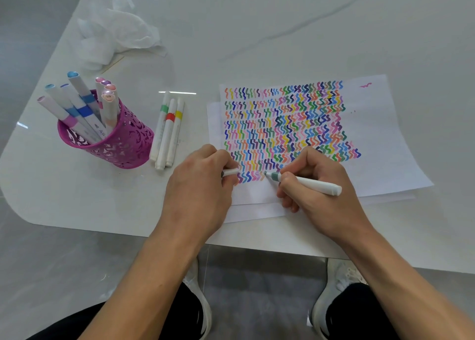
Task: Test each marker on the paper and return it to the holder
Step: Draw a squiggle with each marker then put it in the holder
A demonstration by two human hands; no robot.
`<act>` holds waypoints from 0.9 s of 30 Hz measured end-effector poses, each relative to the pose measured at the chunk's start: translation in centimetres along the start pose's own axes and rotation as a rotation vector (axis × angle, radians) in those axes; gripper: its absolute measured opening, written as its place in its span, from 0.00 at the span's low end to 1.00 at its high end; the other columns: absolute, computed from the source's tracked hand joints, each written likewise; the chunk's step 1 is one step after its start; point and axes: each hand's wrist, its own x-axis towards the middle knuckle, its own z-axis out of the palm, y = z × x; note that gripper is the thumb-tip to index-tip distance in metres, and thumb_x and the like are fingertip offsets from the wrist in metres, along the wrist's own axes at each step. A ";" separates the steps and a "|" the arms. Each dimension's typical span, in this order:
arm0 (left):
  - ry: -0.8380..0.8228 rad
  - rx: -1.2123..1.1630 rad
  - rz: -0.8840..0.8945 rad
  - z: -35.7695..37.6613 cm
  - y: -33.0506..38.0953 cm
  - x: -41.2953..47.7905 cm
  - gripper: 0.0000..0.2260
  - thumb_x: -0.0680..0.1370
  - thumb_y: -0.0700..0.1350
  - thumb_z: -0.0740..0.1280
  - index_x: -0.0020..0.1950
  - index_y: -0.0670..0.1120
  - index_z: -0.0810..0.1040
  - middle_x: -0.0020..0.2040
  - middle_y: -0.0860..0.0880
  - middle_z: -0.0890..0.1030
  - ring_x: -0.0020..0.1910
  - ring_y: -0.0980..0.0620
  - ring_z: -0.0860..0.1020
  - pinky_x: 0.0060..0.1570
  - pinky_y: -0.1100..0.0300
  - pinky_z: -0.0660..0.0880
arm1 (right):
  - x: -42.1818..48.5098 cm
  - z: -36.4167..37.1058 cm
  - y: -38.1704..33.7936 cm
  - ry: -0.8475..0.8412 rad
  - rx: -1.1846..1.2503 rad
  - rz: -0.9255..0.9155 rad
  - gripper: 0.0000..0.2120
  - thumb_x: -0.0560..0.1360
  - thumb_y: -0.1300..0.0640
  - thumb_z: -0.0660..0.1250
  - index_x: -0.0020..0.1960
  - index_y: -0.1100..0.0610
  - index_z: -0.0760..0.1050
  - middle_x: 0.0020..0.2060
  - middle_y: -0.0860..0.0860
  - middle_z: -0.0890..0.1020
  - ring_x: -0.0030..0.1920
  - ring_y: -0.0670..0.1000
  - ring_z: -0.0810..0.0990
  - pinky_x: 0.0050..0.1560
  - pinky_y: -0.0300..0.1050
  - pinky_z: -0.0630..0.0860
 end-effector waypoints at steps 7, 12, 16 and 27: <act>0.007 -0.005 -0.023 0.1 0.0 0.0 0.09 0.76 0.51 0.73 0.53 0.49 0.81 0.50 0.54 0.80 0.44 0.54 0.77 0.37 0.70 0.69 | 0.1 0.1 0.0 0.014 -0.044 -0.005 0.10 0.67 0.44 0.68 0.40 0.50 0.77 0.32 0.52 0.85 0.30 0.53 0.84 0.29 0.47 0.79; 0.021 0.003 -0.031 0.3 0.0 0.0 0.08 0.76 0.51 0.73 0.52 0.49 0.81 0.48 0.54 0.79 0.43 0.54 0.77 0.37 0.65 0.74 | 0.1 0.2 -0.1 0.058 -0.053 -0.006 0.09 0.66 0.45 0.69 0.39 0.51 0.77 0.31 0.51 0.84 0.30 0.54 0.83 0.31 0.59 0.82; 0.023 -0.002 -0.037 0.3 0.1 0.1 0.07 0.76 0.50 0.73 0.51 0.49 0.81 0.47 0.54 0.79 0.42 0.54 0.77 0.37 0.63 0.76 | 0.1 0.2 0.1 0.078 -0.073 -0.008 0.10 0.65 0.46 0.69 0.38 0.52 0.76 0.31 0.52 0.83 0.30 0.56 0.83 0.31 0.62 0.81; 0.003 -0.007 -0.056 0.2 0.2 0.1 0.08 0.76 0.50 0.73 0.52 0.48 0.81 0.50 0.53 0.80 0.43 0.53 0.77 0.39 0.62 0.77 | 0.0 0.3 -0.1 0.047 -0.141 0.002 0.09 0.67 0.50 0.71 0.36 0.54 0.75 0.32 0.53 0.82 0.34 0.59 0.81 0.32 0.61 0.78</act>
